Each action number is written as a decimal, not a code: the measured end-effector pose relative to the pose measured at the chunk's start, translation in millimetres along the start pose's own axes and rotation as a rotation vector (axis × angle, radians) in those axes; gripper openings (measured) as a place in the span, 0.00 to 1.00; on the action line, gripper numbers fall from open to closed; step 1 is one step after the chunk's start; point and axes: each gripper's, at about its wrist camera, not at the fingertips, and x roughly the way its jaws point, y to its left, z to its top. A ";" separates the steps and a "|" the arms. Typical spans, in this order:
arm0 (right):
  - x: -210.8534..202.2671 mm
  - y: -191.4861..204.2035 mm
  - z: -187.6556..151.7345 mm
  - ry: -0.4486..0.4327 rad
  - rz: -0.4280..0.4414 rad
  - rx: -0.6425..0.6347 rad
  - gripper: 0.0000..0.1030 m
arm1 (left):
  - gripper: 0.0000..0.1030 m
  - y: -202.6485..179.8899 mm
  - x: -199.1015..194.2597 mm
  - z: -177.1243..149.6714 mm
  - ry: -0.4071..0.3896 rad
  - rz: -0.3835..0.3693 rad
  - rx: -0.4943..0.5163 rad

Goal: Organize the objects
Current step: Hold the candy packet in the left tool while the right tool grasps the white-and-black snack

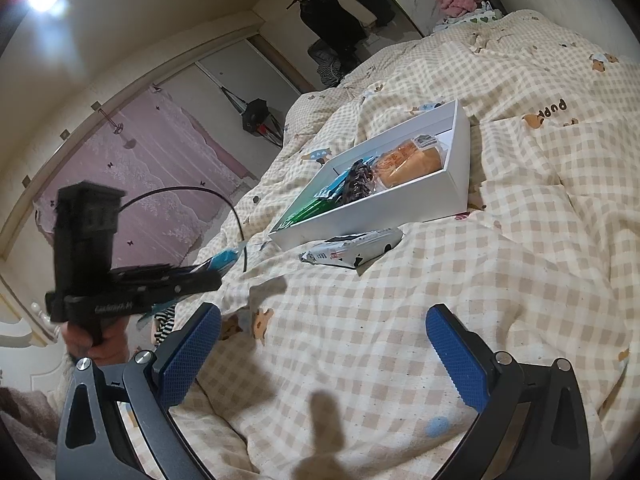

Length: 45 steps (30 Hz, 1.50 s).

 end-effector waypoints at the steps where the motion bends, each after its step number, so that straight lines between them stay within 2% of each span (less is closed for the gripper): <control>1: 0.0 0.1 -0.1 -0.001 0.000 -0.001 1.00 | 0.25 -2.3 2.9 -3.8 -0.001 -0.009 0.000; 3: -0.4 -0.2 -0.1 -0.005 0.000 -0.001 1.00 | 0.26 -5.4 12.8 -11.1 -0.003 -0.016 0.010; 5: 0.0 -0.4 0.1 -0.003 -0.002 -0.001 1.00 | 0.26 -7.7 22.8 -17.9 -0.022 0.011 0.028; 6: 0.3 -0.1 0.1 -0.001 -0.003 -0.001 1.00 | 0.26 -7.1 27.0 -20.7 -0.035 -0.015 0.038; 7: 1.3 0.0 0.2 0.003 -0.006 -0.001 1.00 | 0.27 -3.1 31.6 -23.2 -0.055 -0.078 0.025; 11: 4.5 2.5 1.0 0.024 -0.025 -0.012 1.00 | 0.27 8.7 41.9 -29.6 -0.088 -0.120 -0.046; 17: 14.1 12.2 4.2 0.099 -0.084 -0.059 1.00 | 0.28 0.1 38.7 -35.3 -0.115 -0.041 -0.027; 19: 16.0 20.9 9.4 0.132 -0.094 -0.108 1.00 | 0.28 1.0 38.4 -36.3 -0.123 -0.045 -0.035; 21: 16.9 33.4 18.0 0.160 -0.065 -0.164 1.00 | 0.29 7.3 32.8 -39.1 -0.156 -0.076 -0.058; 24: 21.1 57.9 35.4 0.208 -0.063 -0.305 1.00 | 0.28 25.0 25.3 -43.0 -0.204 -0.131 -0.139; 28: 40.8 64.6 61.2 0.284 -0.112 -0.410 1.00 | 0.28 34.8 19.8 -45.3 -0.224 -0.062 -0.208; 32: 68.3 40.0 81.2 0.407 -0.057 -0.343 1.00 | 0.29 34.6 18.7 -45.8 -0.231 -0.030 -0.212; 35: 79.0 26.2 85.6 0.429 -0.082 -0.317 1.00 | 0.28 38.7 23.2 -45.1 -0.215 -0.049 -0.224; 39: 102.3 -0.1 87.2 0.500 -0.042 -0.200 1.00 | 0.29 39.7 24.3 -45.5 -0.212 -0.056 -0.227; 41: 109.9 -4.2 84.7 0.500 -0.069 -0.230 1.00 | 0.29 40.5 25.0 -45.1 -0.211 -0.057 -0.227; 44: 118.8 -8.8 80.6 0.519 -0.050 -0.228 1.00 | 0.29 41.7 26.3 -45.6 -0.206 -0.062 -0.231; 45: 119.6 -7.3 78.7 0.515 -0.051 -0.242 0.93 | 0.29 42.0 26.9 -45.5 -0.203 -0.064 -0.232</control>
